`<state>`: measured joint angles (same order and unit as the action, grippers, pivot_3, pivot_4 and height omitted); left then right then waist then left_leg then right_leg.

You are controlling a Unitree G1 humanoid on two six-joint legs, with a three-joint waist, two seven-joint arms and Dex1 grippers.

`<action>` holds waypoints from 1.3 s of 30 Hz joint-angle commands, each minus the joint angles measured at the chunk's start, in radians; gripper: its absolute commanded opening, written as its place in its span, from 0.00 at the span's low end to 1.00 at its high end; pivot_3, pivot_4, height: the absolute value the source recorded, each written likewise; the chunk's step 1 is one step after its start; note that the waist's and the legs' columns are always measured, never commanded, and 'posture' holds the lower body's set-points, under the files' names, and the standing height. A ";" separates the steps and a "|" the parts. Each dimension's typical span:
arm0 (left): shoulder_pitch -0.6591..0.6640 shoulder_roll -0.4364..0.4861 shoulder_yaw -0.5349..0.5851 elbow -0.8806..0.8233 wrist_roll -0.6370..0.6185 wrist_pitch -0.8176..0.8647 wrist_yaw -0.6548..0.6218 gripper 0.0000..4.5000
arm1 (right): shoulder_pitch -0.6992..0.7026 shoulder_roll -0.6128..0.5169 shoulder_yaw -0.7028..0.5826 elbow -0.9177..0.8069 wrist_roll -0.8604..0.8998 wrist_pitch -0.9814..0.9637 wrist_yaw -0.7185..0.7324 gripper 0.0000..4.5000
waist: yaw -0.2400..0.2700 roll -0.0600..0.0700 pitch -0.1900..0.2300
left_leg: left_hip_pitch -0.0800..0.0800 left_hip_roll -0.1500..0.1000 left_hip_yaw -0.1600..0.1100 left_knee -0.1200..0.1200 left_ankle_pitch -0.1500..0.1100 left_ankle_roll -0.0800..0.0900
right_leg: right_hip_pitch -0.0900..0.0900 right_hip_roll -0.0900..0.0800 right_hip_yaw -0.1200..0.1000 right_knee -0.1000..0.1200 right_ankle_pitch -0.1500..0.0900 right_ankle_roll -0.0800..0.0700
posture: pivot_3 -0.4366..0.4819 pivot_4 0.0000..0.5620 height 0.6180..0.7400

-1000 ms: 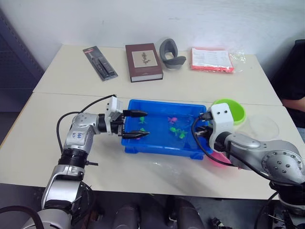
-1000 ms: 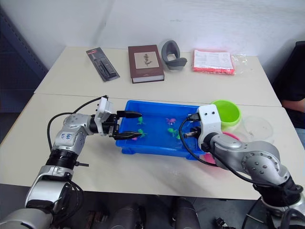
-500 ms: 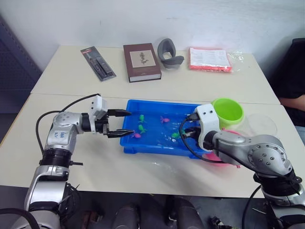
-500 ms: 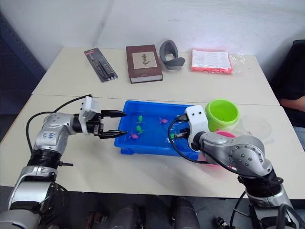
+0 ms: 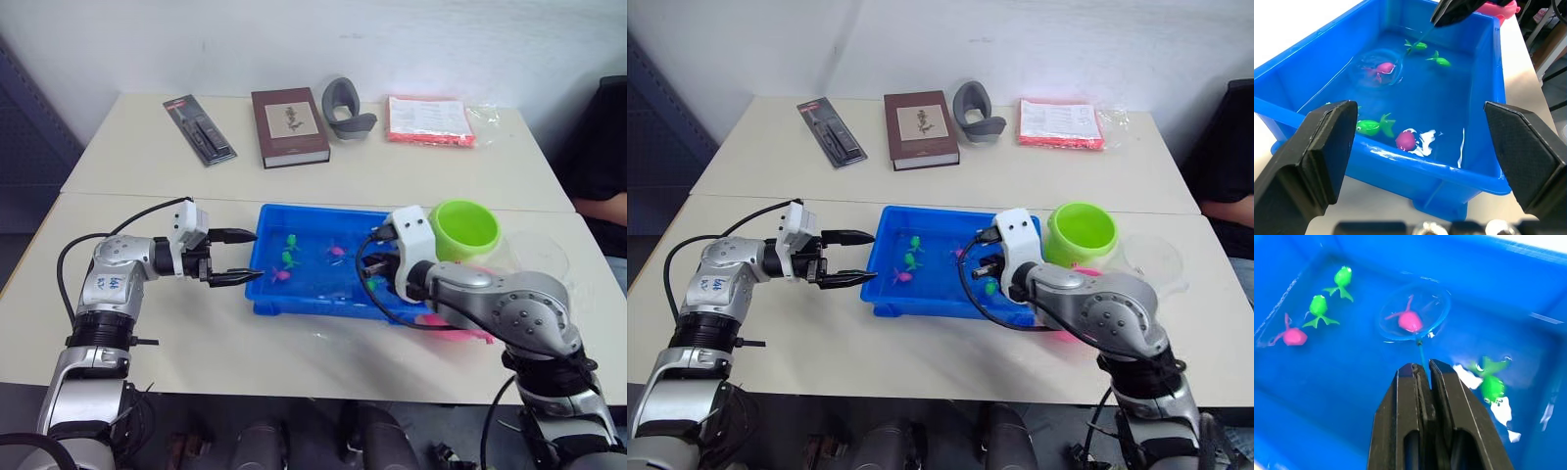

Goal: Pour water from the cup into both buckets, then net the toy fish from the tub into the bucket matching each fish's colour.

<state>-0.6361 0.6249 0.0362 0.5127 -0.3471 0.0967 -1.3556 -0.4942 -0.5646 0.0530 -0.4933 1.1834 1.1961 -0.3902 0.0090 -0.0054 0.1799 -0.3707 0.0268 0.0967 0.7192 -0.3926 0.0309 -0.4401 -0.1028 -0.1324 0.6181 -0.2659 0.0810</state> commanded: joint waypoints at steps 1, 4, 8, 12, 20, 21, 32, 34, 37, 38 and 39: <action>-0.003 0.005 0.020 -0.049 -0.027 0.010 -0.013 0.99 | 0.086 -0.051 -0.099 -0.168 0.032 -0.045 0.094 0.00 | 0.000 0.000 0.000 | 0.000 0.000 0.000 0.000 0.000 0.000 | 0.000 0.000 0.000 0.000 0.000 0.000 | 0.48 0.27 1.00; -0.005 -0.004 0.017 -0.068 -0.036 0.027 -0.018 0.99 | 0.176 -0.101 -0.140 -0.272 -0.003 -0.099 0.193 0.00 | 0.003 0.000 0.000 | 0.000 0.000 0.000 0.000 0.000 0.000 | 0.000 0.000 0.000 0.000 0.000 0.000 | 0.48 0.27 1.00; -0.028 -0.035 -0.003 -0.087 -0.043 0.048 -0.023 0.99 | 0.334 -0.144 -0.245 -0.373 -0.002 -0.156 0.240 0.00 | 0.008 0.000 0.000 | 0.001 0.000 0.001 0.000 0.000 0.000 | 0.000 0.000 0.001 0.001 0.000 0.000 | 0.48 0.27 1.00; -0.057 -0.075 -0.012 -0.095 -0.055 0.063 -0.030 0.99 | 0.498 -0.180 -0.376 -0.458 0.015 -0.205 0.258 0.00 | 0.017 0.000 0.000 | 0.001 -0.001 0.001 0.001 0.000 0.000 | 0.000 0.001 0.001 0.001 0.000 0.000 | 0.48 0.27 1.00; -0.088 -0.140 -0.073 -0.155 -0.058 0.131 -0.049 0.99 | 0.990 -0.176 -0.694 -0.554 -0.054 -0.514 0.441 0.00 | 0.018 0.000 0.000 | 0.004 -0.001 0.000 0.001 0.000 0.000 | 0.004 0.003 0.004 0.000 0.001 0.001 | 0.48 0.27 1.00; -0.091 -0.146 -0.078 -0.159 -0.058 0.135 -0.051 0.99 | 1.061 -0.147 -0.726 -0.554 -0.098 -0.583 0.471 0.00 | 0.018 -0.001 0.000 | 0.004 -0.001 0.000 0.001 0.000 0.000 | 0.004 0.004 0.004 -0.001 0.001 0.001 | 0.48 0.27 1.00; -0.120 -0.199 -0.106 -0.140 -0.054 0.140 -0.076 0.99 | 1.382 0.115 -0.721 -0.515 -0.688 -1.004 0.672 0.00 | 0.012 0.000 0.000 | 0.017 0.001 0.006 -0.003 -0.001 -0.002 | 0.012 0.007 0.020 -0.005 0.000 0.001 | 0.48 0.27 1.00; -0.122 -0.207 -0.109 -0.138 -0.052 0.138 -0.077 0.99 | 1.394 0.134 -0.687 -0.480 -0.825 -1.077 0.699 0.00 | 0.012 0.000 0.000 | 0.018 0.001 0.007 -0.003 -0.001 -0.002 | 0.012 0.008 0.022 -0.005 0.000 0.000 | 0.48 0.27 1.00; -0.123 -0.213 -0.111 -0.137 -0.051 0.135 -0.077 0.99 | 1.394 0.156 -0.655 -0.426 -1.017 -1.198 0.716 0.00 | 0.013 0.000 0.000 | 0.018 0.001 0.008 -0.003 -0.001 -0.002 | 0.011 0.008 0.023 -0.004 0.000 0.000 | 0.48 0.27 1.00; -0.123 -0.215 -0.111 -0.137 -0.051 0.135 -0.077 0.99 | 1.394 0.160 -0.647 -0.407 -1.087 -1.243 0.717 0.00 | 0.013 0.000 0.000 | 0.018 0.001 0.008 -0.003 -0.001 -0.002 | 0.011 0.008 0.023 -0.004 0.000 0.000 | 0.48 0.27 1.00; -0.122 -0.215 -0.112 -0.138 -0.052 0.135 -0.076 0.99 | 1.393 0.165 -0.641 -0.388 -1.159 -1.287 0.711 0.00 | 0.013 0.000 0.000 | 0.018 0.001 0.008 -0.003 -0.001 -0.002 | 0.011 0.008 0.024 -0.004 0.000 0.000 | 0.48 0.27 1.00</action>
<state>-0.7392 0.4106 -0.0788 0.3947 -0.3883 0.2403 -1.4220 0.8890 -0.4095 -0.5879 -0.8921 0.1252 -0.0111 0.3232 0.0223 -0.0057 0.1795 -0.3526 0.0275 0.1055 0.7160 -0.3935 0.0289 -0.4291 -0.0949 -0.1084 0.6144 -0.2662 0.0808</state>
